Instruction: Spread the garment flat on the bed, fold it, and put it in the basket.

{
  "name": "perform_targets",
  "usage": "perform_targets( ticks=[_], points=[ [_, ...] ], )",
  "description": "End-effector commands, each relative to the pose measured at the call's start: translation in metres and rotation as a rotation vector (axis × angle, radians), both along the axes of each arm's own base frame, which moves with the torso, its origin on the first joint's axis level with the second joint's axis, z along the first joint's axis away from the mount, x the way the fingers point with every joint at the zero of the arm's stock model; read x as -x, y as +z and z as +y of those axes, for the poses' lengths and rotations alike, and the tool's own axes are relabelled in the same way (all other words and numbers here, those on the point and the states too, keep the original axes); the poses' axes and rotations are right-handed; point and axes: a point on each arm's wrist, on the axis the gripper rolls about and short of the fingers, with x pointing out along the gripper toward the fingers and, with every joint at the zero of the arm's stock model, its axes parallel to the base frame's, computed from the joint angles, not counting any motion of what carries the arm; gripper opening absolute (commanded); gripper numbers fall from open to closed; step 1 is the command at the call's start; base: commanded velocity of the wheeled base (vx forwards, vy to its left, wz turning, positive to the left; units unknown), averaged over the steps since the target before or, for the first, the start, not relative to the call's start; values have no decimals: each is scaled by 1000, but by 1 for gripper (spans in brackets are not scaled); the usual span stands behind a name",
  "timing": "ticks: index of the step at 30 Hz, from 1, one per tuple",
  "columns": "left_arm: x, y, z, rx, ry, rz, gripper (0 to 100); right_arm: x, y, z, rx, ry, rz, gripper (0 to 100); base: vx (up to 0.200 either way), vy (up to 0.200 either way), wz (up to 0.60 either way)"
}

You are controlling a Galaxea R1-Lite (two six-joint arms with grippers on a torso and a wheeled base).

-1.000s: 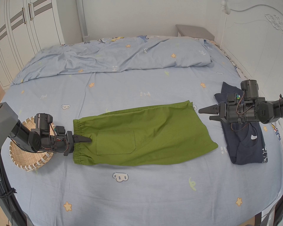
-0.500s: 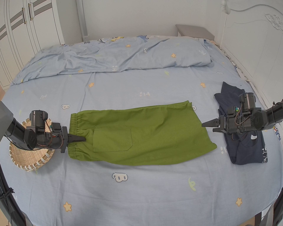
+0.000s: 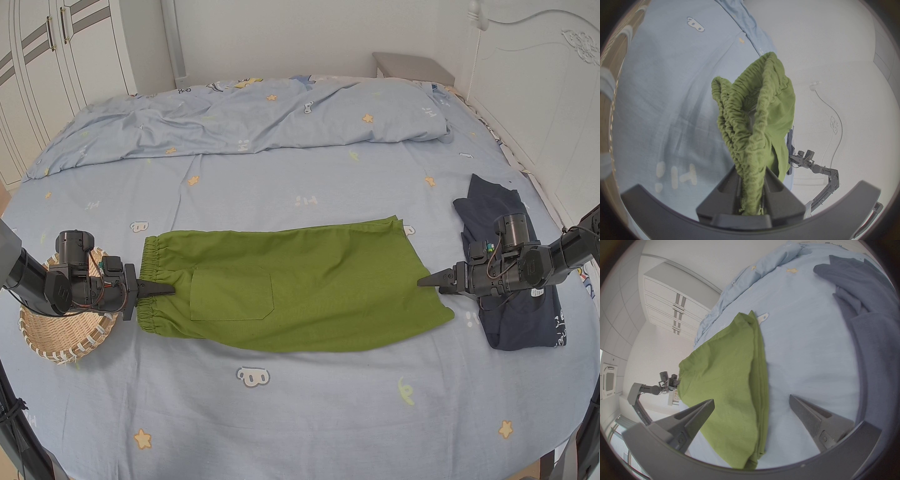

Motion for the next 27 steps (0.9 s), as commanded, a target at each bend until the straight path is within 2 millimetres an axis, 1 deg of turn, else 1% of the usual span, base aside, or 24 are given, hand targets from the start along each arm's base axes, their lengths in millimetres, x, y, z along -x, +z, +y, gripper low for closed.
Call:
perform_targets(
  ticks=[1, 4, 6, 8, 13, 17, 18, 19, 22, 27],
  points=[
    [1, 2, 0, -1, 0, -5, 0, 0, -13, 6, -27, 37, 48, 100, 0, 0, 0],
    [1, 1, -1, -1, -2, -3, 0, 1, -15, 10, -54, 72, 57, 100, 0, 0, 0],
    [1, 1, -1, 0, -3, -2, 0, -1, -24, 12, -74, 94, 77, 100, 0, 0, 0],
    [1, 1, -1, -1, -4, -3, 0, -2, -28, 13, -88, 105, 90, 100, 0, 0, 0],
    [1, 0, -1, -1, -4, -1, 0, -2, -27, 12, -138, 141, 92, 100, 0, 0, 0],
    [1, 0, -1, -1, -2, -1, 0, -3, -25, 8, -170, 150, 94, 100, 0, 0, 0],
    [1, 0, -1, -1, -2, -1, 0, -4, -25, 8, -170, 150, 92, 0, 0, 0, 0],
    [1, 1, -1, 0, -2, -2, 0, -5, -24, 7, -184, 150, 96, 0, 0, 0, 0],
    [1, 0, -1, 0, -2, 1, 0, -8, -31, 5, -196, 146, 114, 0, 0, 0, 0],
    [1, 0, -1, 0, -2, 1, 0, -9, -30, 3, -197, 143, 109, 0, 0, 0, 0]
  ],
)
